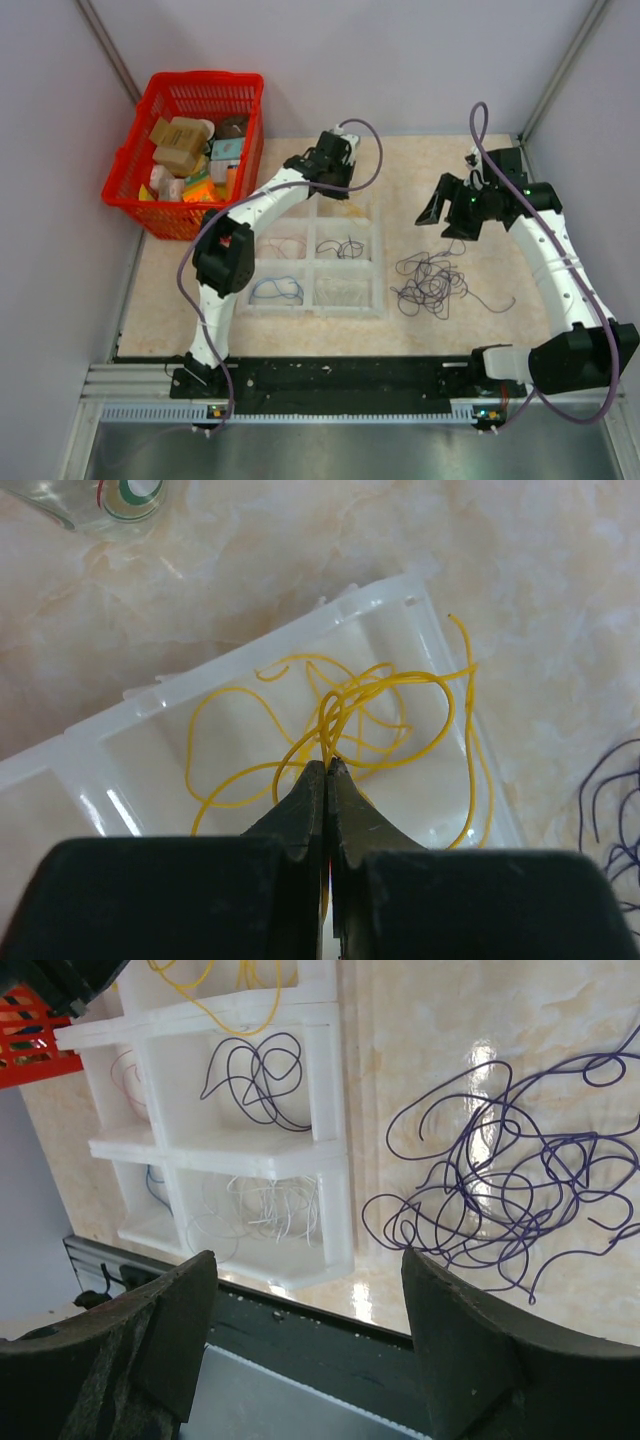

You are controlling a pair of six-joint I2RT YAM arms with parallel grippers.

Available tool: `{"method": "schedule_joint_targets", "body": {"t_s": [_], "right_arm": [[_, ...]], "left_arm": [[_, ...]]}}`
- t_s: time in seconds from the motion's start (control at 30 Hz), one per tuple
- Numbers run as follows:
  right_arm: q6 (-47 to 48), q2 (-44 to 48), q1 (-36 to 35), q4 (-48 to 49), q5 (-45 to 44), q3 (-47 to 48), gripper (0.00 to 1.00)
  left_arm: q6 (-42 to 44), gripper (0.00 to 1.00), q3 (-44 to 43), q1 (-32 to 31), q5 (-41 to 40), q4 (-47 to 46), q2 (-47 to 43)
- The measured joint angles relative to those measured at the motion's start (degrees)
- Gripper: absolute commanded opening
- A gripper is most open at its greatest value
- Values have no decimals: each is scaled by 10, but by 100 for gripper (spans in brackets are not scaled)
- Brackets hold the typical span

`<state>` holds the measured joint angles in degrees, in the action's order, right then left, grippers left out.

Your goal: Untangle the cables

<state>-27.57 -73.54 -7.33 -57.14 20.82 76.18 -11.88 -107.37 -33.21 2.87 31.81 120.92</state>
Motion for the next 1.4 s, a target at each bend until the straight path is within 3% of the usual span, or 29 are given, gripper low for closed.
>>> {"method": "schedule_joint_targets", "body": {"t_s": [0.17,0.3,0.37,0.43,0.5,0.87,0.93,1.07,1.23,1.3,1.33,1.4], "right_arm": [[-1,0,0,-8,-1,0,73],[-9,0,0,-13,-1,-1,73],[-12,0,0,-14,-3,-3,73],[-15,0,0,-23,-15,-11,73],[-17,-1,0,-30,-29,-27,65],[-35,-59,11,-46,-68,-205,57],[-53,-61,11,-35,-64,-231,53],[-93,-87,11,18,-53,-256,36],[-119,-99,14,73,-80,-255,45],[-119,-99,20,81,-91,-255,44],[-119,-99,23,85,-94,-255,38],[-119,-97,26,97,-99,-260,2]], "left_arm": [[-1,1,-12,13,-1,5,49],[-1,34,4,23,-9,5,53],[1,58,-2,26,-12,12,53],[2,68,-21,29,-5,32,54],[-2,76,-31,31,14,38,46],[-51,73,33,11,131,49,-129],[-52,73,39,-5,144,49,-163],[-51,73,46,-50,164,49,-196],[-42,73,63,-117,177,60,-196],[-41,73,64,-139,186,63,-193],[-40,72,64,-148,189,64,-193],[-36,71,63,-159,191,63,-193]]}}
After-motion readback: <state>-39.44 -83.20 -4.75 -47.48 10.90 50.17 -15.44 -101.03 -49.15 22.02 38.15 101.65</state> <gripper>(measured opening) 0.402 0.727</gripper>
